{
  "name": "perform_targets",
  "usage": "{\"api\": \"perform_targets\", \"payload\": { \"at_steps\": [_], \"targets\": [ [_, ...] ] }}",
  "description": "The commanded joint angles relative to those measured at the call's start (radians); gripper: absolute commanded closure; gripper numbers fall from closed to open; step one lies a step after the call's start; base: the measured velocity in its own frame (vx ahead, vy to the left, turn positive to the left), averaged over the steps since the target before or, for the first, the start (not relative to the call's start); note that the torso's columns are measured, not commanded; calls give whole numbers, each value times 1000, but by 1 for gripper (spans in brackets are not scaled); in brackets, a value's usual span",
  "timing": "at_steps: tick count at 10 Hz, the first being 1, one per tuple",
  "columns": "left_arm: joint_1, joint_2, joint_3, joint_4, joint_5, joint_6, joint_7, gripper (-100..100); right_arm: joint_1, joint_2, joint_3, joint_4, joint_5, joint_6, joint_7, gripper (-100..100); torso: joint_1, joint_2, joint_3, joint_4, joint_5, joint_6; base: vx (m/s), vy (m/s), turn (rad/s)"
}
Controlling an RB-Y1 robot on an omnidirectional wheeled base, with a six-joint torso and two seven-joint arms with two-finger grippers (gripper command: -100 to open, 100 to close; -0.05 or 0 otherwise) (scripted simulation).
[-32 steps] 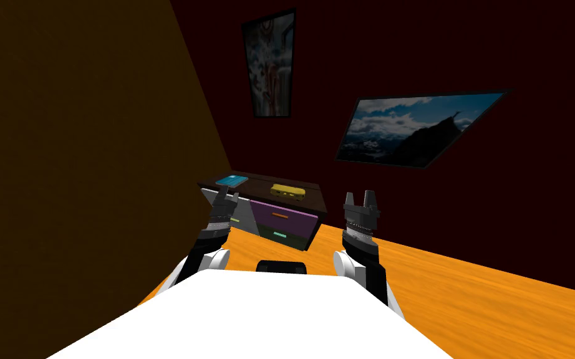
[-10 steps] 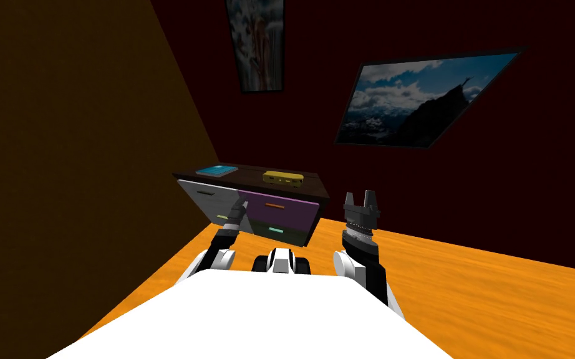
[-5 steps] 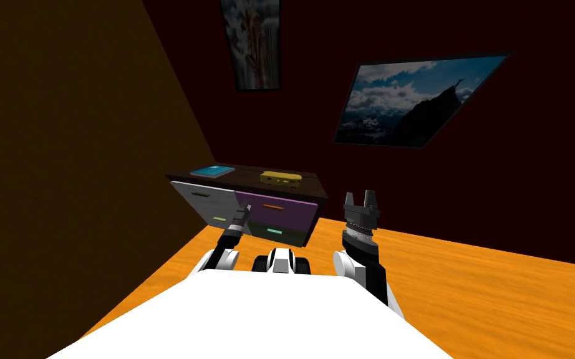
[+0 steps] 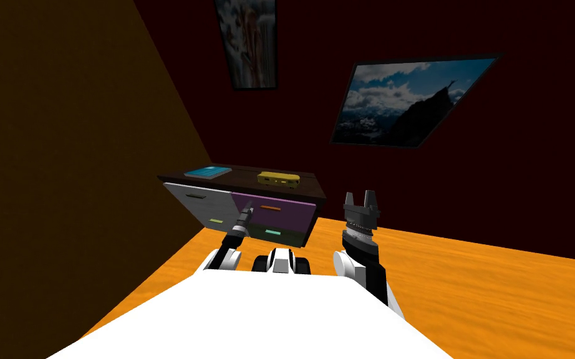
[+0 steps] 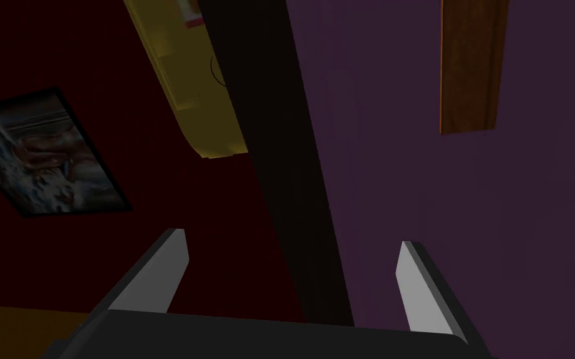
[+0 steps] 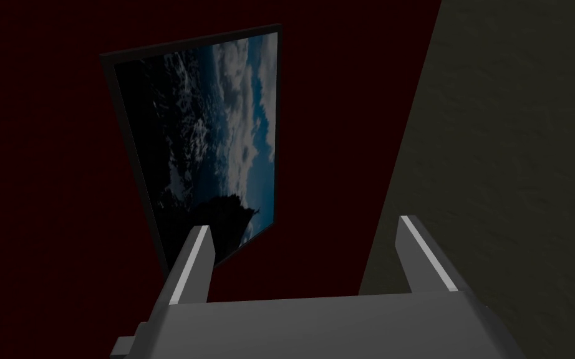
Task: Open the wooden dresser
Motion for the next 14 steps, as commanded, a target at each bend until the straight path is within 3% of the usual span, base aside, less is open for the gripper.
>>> {"api": "perform_targets", "payload": {
  "at_steps": [1, 6, 10, 11, 14],
  "targets": [
    [-15, 2, -7, 48, -5, 9, -2, -100, 0, 0, 0, 0, 0, 0, 0, 0, 0, 0, 0, 0, 0, 0, 18, -7, -35],
    [-58, -3, -27, 175, -19, 36, -10, -100, 0, 0, 0, 0, 0, 0, 0, 0, 0, -1, 0, 0, 0, 0, 24, -11, -52],
    [-65, -4, -29, 190, -21, 44, -11, -100, 0, 0, 0, 0, 0, 0, 0, 0, 0, 1, 1, 0, 0, 0, 13, -6, -15],
    [-64, -4, -29, 190, -21, 44, -11, 100, 0, 0, 0, 0, 0, 0, 0, 0, 0, 1, 1, 0, 0, 0, 0, 0, 0],
    [-36, 5, -41, 154, -22, 51, -6, 100, 0, 0, 0, 0, 0, 0, 0, 0, 1, 7, 4, 2, 0, 0, -153, 21, 20]
  ]
}}
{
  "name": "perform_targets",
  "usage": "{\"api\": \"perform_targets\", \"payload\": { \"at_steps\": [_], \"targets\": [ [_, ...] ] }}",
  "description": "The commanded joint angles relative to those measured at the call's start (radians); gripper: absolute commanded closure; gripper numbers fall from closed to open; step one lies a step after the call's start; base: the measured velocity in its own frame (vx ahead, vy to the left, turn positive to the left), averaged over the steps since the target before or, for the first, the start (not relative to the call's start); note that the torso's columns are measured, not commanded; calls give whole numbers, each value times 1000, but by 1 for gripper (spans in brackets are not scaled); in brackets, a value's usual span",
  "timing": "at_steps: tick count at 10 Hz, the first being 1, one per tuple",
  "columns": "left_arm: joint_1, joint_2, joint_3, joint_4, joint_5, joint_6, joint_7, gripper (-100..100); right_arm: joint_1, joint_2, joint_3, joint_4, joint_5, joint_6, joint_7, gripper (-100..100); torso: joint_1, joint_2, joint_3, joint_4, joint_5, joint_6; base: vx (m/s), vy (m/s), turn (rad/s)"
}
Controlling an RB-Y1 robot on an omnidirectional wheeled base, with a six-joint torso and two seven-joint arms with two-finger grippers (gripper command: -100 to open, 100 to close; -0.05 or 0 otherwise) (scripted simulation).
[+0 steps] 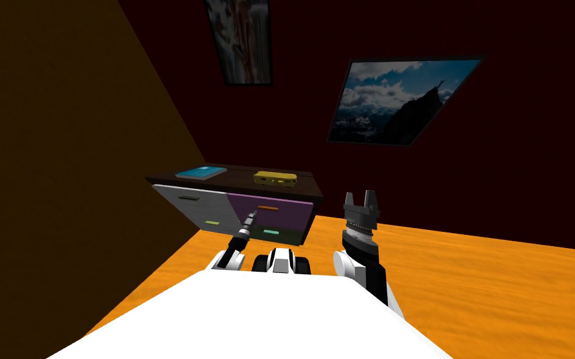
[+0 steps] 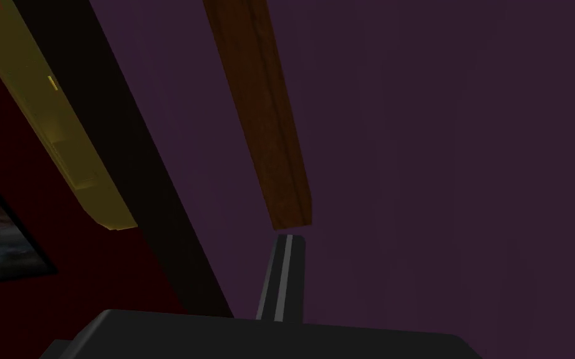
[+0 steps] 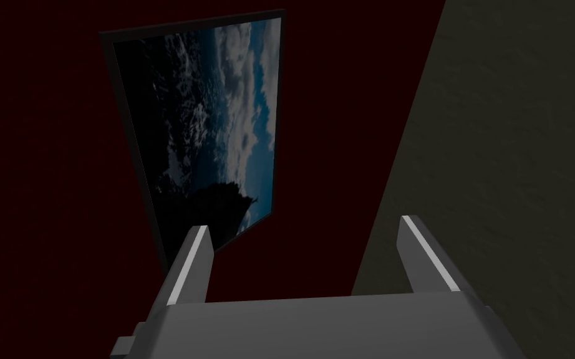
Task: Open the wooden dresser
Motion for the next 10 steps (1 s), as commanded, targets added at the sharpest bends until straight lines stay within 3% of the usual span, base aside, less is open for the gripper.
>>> {"api": "perform_targets", "payload": {
  "at_steps": [1, 2, 3, 6, 8, 9, 10],
  "targets": [
    [20, 6, -8, -25, -1, 5, 4, 100, 0, 0, 0, 0, 0, 0, 0, 0, -2, -1, 0, 0, 0, 0, -220, -1, 19],
    [16, 5, -6, -20, -1, 5, 3, 100, 0, 0, 0, 0, 0, 0, 0, 0, -3, -3, -2, -1, -1, 0, -102, 0, 3],
    [10, 5, -5, -33, 1, 33, 6, -100, 0, 0, 0, 0, 0, 0, 0, 0, -2, -12, -7, -3, -1, 0, 64, -17, -42],
    [-2, 4, -4, -52, 4, 76, 9, -100, 1, 0, 0, 0, 0, 0, 0, 0, -3, -15, -9, -4, -1, 0, 167, -57, -28],
    [0, 4, -4, -48, 3, 66, 9, -100, 1, 0, 0, 0, 0, 0, 0, 0, 0, 0, 0, 0, 0, 0, 51, -26, 0],
    [0, 4, -4, -48, 3, 66, 9, 100, 0, 0, 0, 0, 0, 0, 0, 0, 2, 2, 1, 1, 0, 0, 12, -5, 0],
    [17, 10, -11, -69, 2, 72, 11, 100, 0, 0, 0, 0, 0, 0, 0, 0, 1, -1, 0, 0, 0, 0, -86, 5, 26]
  ]
}}
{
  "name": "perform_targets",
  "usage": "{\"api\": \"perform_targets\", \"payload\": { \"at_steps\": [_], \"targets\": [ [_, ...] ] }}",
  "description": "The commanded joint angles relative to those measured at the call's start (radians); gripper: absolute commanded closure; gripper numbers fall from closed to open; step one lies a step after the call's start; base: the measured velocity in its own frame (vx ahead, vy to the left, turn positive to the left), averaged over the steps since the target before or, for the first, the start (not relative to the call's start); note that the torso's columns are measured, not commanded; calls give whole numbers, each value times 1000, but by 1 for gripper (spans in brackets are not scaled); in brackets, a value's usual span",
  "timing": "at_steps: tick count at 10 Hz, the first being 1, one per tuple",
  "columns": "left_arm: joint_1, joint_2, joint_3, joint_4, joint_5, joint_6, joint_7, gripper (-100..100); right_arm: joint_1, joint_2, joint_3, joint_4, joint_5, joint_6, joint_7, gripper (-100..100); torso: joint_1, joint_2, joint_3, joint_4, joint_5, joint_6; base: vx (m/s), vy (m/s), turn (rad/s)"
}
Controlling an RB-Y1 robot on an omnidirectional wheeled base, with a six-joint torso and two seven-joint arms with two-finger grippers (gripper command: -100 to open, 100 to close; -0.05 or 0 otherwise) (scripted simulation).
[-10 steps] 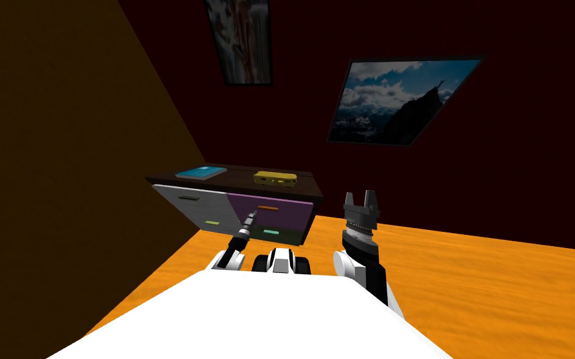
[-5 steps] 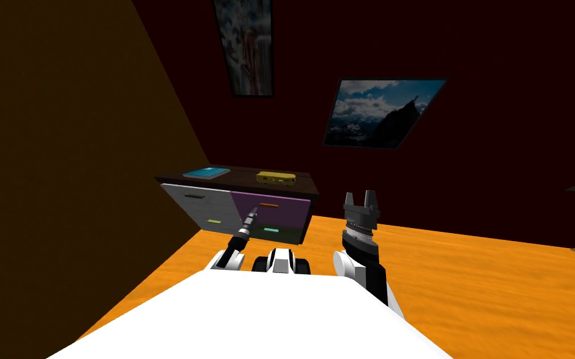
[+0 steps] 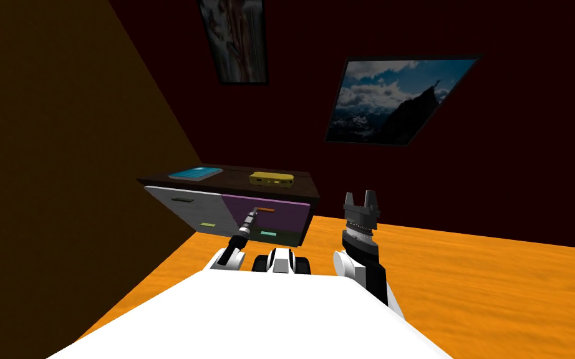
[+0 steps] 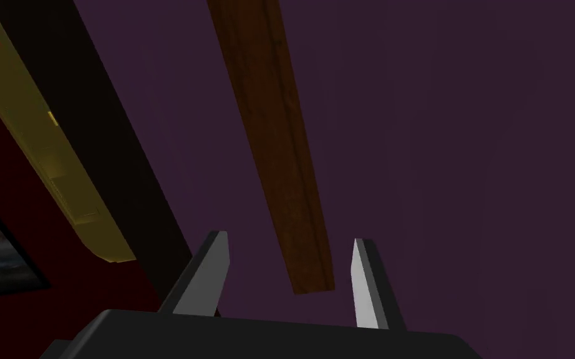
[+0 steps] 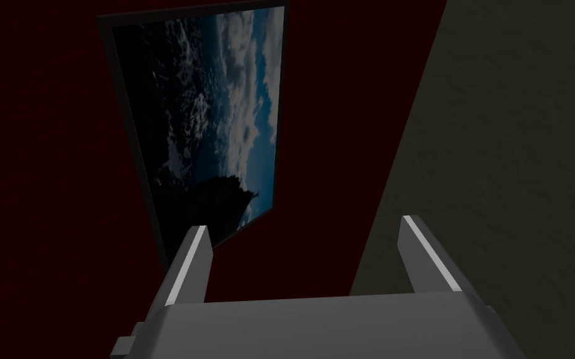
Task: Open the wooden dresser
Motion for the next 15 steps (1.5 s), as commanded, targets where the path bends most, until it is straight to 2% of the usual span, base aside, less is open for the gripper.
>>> {"api": "perform_targets", "payload": {
  "at_steps": [1, 4, 5, 6, 11, 14, 15],
  "targets": [
    [22, 7, -9, -27, -1, 7, 2, 100, 0, 0, 0, 0, 0, 0, 0, 0, -1, 1, 0, 0, 0, 0, -144, -17, 20],
    [43, 15, -17, -53, -2, 14, 5, 100, 0, 0, 0, 0, 0, 0, 0, 0, -1, -5, -3, -1, 0, 0, -174, 14, 13],
    [37, 12, -15, -47, -2, 13, 4, 100, 0, 0, 0, 0, 0, 0, 0, 0, 0, -6, -4, -2, 0, 0, -85, 22, 1],
    [27, 9, -11, -37, -1, 15, 4, -100, 0, 0, 0, 0, 0, 0, 0, 0, -2, -11, -7, -3, 0, 0, 63, -9, -26],
    [8, 2, -4, -19, 0, 17, 2, -100, 0, 0, 0, 0, 0, 0, 0, 0, -2, -5, -3, -1, -1, 0, 151, -14, -13],
    [-63, 21, 37, 22, 16, 45, 19, -100, 0, 0, 0, 0, 0, 0, 0, 0, -3, -1, -1, 0, -1, 0, 14, -29, -70],
    [-53, 17, 30, 17, 13, 40, 15, -100, 0, 0, 0, 0, 0, 0, 0, 0, -3, -4, -3, -1, -1, 0, 1, -14, -17]
  ]
}}
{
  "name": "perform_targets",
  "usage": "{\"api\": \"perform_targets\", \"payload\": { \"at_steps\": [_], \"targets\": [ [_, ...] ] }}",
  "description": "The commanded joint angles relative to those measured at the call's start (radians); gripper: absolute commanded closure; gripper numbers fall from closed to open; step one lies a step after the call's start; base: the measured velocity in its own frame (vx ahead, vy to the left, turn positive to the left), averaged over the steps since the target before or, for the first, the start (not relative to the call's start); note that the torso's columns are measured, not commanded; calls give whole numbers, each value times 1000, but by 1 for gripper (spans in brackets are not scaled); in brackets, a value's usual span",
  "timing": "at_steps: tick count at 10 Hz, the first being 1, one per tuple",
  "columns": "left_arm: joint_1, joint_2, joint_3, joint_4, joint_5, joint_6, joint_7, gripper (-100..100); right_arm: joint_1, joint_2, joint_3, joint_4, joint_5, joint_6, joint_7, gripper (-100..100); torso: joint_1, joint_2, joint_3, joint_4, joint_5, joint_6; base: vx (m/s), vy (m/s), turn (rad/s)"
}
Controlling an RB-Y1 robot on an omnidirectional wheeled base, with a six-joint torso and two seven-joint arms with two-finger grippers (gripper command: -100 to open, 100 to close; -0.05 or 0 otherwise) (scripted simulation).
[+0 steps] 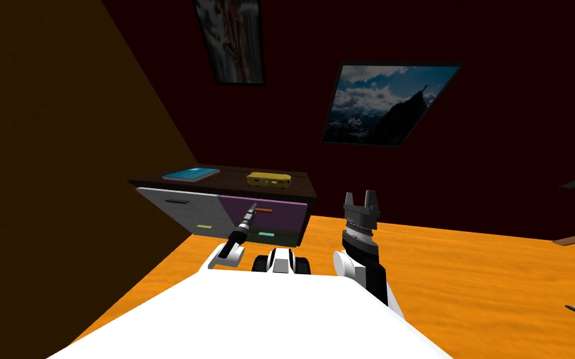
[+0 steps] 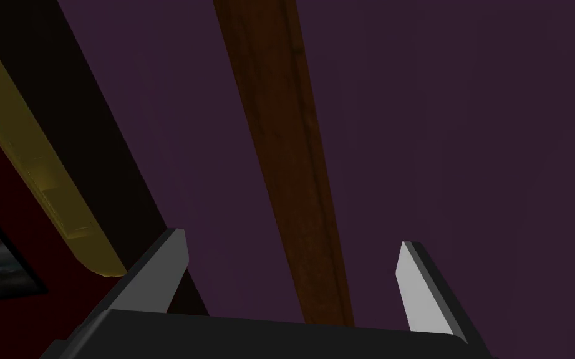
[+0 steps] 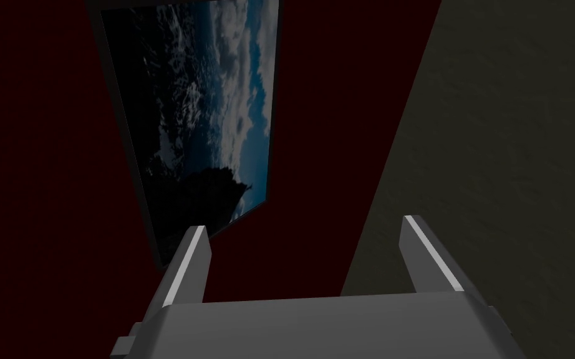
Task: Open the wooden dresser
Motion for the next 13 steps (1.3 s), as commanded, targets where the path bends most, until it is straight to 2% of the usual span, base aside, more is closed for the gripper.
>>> {"api": "perform_targets", "payload": {
  "at_steps": [1, 2, 3, 4, 6, 7, 12, 13],
  "targets": [
    [25, -6, -13, -15, -5, -9, -5, 100, 0, 0, 0, 0, 0, 0, 0, 0, 1, -2, -1, -1, 0, 0, -10, 13, 73],
    [46, -12, -25, -27, -10, -17, -10, 100, 0, 0, 0, 0, 0, 0, 0, 0, 3, -2, -1, -1, 1, -1, -19, 34, 92],
    [36, -9, -19, -13, -6, 0, -5, 100, 0, 0, 0, 0, 0, 0, 0, 0, 0, 3, 1, 5, -3, -1, -1, 18, 3],
    [53, -5, -29, -44, -8, 0, -4, 100, 0, 0, 0, 0, 0, 0, 0, 0, -1, 2, 1, 3, -2, -1, -116, 27, 7],
    [69, 1, -36, -73, -9, 1, -3, 100, 0, 0, 0, 0, 0, 0, 0, 0, 0, 9, 5, 5, -3, -3, -176, 13, 15],
    [71, 3, -38, -61, -7, 8, 0, 100, 0, 0, 0, 0, 0, 0, 0, 0, -1, 9, 4, 7, -4, -3, -86, -1, 0],
    [121, 15, -56, -120, -11, -13, 2, 100, 0, 0, 0, 0, 0, 0, 0, 0, -3, 8, 4, 6, -3, 0, -177, 4, 29],
    [129, 15, -56, -109, -11, -1, 2, 100, 0, 0, 0, 0, 0, 0, 0, 0, -5, 9, 4, 8, -5, -1, -91, 0, 7]
  ]
}}
